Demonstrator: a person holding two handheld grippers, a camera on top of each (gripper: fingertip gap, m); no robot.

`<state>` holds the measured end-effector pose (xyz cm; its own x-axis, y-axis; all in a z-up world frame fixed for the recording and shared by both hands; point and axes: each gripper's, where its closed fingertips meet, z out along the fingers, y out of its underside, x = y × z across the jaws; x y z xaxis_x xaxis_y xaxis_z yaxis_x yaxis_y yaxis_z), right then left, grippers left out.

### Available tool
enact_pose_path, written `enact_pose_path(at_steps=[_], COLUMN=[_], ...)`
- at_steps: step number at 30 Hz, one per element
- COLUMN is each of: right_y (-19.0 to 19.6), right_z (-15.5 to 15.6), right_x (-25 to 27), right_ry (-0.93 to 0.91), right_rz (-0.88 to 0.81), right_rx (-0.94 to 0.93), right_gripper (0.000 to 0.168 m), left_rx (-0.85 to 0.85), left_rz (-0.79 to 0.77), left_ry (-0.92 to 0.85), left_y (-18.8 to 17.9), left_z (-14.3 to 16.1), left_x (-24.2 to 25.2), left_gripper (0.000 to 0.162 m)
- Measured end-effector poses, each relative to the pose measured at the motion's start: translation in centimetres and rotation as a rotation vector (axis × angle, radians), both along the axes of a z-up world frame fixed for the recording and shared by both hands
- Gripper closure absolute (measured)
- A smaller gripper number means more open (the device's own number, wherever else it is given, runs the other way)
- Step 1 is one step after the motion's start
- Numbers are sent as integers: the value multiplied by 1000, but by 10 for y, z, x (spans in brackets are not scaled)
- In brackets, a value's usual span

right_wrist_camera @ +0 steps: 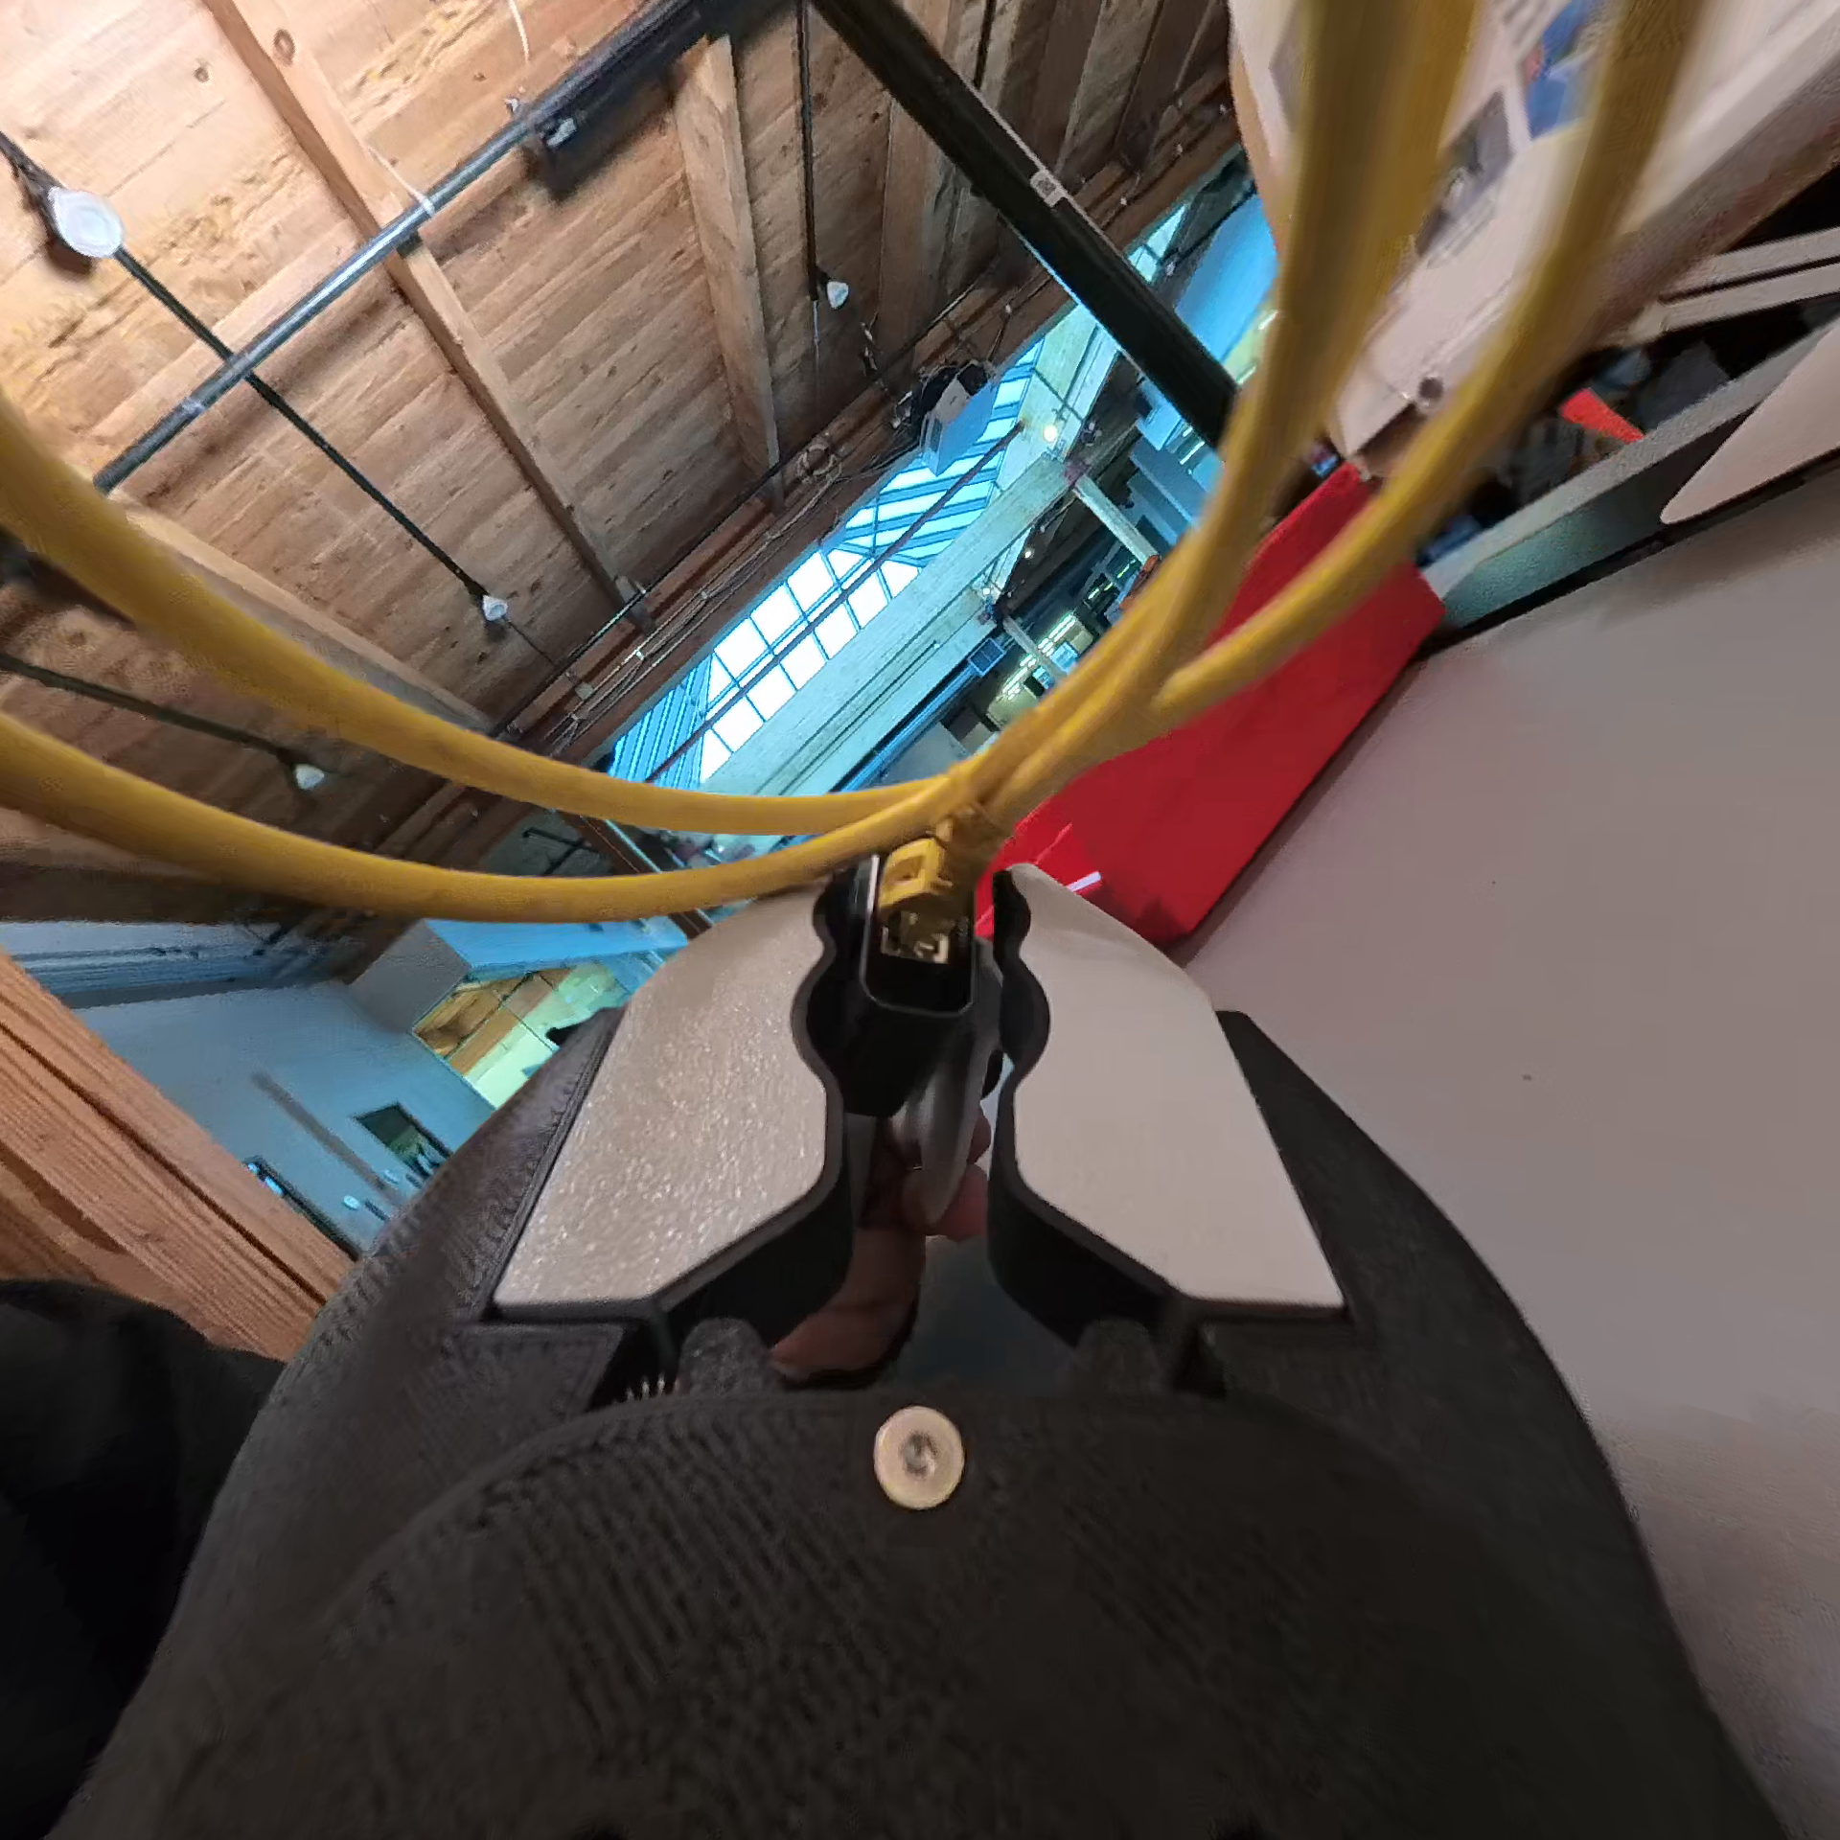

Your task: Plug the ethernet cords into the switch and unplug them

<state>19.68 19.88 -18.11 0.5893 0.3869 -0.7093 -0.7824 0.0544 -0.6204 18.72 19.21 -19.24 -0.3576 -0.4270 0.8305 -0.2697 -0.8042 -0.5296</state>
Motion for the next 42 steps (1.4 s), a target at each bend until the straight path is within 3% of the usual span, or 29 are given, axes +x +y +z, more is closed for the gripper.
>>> enact_pose_path(at_steps=[16,22,35,42], right_y=[-2,-4,-5,-4], right_z=[1,6,6,7], right_x=[-2,-5,-4,-9], right_ry=[105,63,68,22], right_rz=[46,26,39,48], right_rx=[31,44,48,55], right_gripper=[153,153,152,143], left_rx=[45,122,114,129], left_rz=[30,73,71,75], left_ry=[-13,-56,-47,-44], left_y=[1,1,-2,-2], left_z=[2,10,8,9], left_x=[0,-2,-2,-2], left_gripper=[136,136,136,136])
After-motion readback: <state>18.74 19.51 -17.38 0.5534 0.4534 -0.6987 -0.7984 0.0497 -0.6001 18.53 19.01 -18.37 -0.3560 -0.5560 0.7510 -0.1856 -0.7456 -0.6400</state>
